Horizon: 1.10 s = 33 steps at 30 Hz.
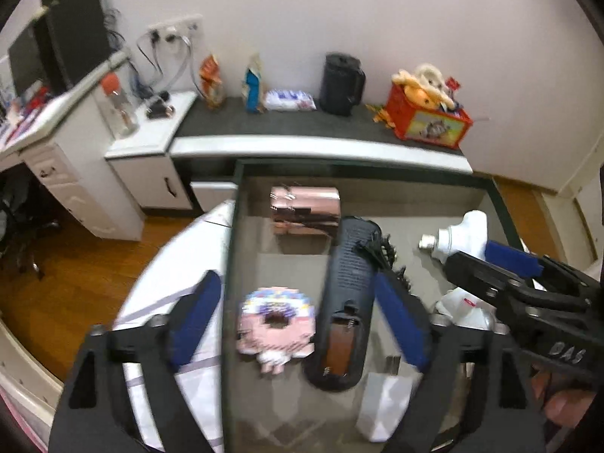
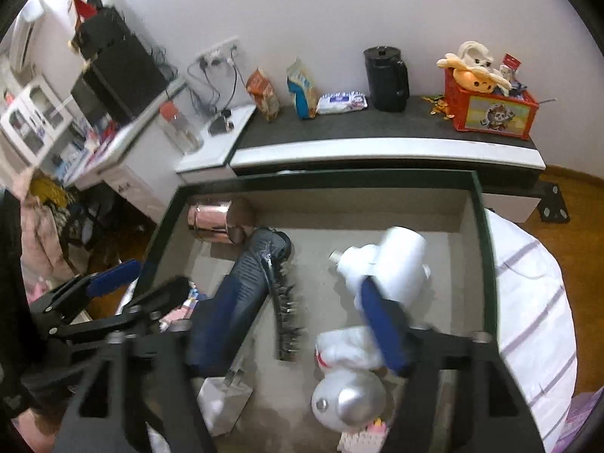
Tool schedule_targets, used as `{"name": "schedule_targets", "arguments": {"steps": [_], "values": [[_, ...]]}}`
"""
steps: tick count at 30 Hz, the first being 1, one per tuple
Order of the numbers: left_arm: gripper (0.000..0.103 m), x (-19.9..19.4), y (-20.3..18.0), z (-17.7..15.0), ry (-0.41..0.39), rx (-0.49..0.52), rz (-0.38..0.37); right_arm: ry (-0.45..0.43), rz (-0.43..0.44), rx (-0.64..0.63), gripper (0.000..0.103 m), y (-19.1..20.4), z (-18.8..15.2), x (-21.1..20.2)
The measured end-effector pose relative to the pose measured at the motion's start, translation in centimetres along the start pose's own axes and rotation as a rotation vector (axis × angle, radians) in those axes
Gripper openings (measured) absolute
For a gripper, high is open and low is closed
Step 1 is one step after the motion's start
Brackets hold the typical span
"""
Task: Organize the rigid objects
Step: 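Withdraw both tools from the tray back toward the remaining items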
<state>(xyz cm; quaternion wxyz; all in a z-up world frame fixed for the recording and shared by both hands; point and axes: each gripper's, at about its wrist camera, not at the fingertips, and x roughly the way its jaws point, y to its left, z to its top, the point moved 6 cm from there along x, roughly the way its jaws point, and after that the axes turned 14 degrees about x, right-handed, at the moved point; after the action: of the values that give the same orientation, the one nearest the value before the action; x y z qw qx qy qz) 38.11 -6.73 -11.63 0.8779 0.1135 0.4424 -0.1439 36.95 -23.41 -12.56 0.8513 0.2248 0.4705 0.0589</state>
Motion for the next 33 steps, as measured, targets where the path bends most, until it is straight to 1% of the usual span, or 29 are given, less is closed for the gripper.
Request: {"name": "schedule_targets", "arguments": {"steps": [3,8,14,19,26,33], "values": [[0.098,-2.7,0.0,-0.6,-0.044,0.019,0.028,-0.024,0.006,0.005,0.081,0.0,-0.6,-1.7],[0.100,-7.2,-1.4,-1.8,-0.105,0.050,0.063,-0.076,0.004,0.010,0.081,0.3,-2.7,-5.2],[0.102,-13.0,-3.1,-3.8,-0.184,0.067,0.075,-0.162,-0.001,0.004,0.081,0.6,-6.0,-10.9],[0.102,-16.6,-4.2,-6.1,-0.219,0.066,0.078,-0.220,-0.018,-0.004,0.081,0.6,-9.1,-14.8],[0.102,-21.1,-4.5,-9.6,-0.269,0.033,0.093,-0.285,-0.051,-0.023,0.081,0.4,-12.9,-19.3],[0.102,-24.1,-4.7,-13.1,-0.295,0.015,0.118,-0.314,-0.063,-0.030,0.081,0.2,-15.9,-21.6]]}}
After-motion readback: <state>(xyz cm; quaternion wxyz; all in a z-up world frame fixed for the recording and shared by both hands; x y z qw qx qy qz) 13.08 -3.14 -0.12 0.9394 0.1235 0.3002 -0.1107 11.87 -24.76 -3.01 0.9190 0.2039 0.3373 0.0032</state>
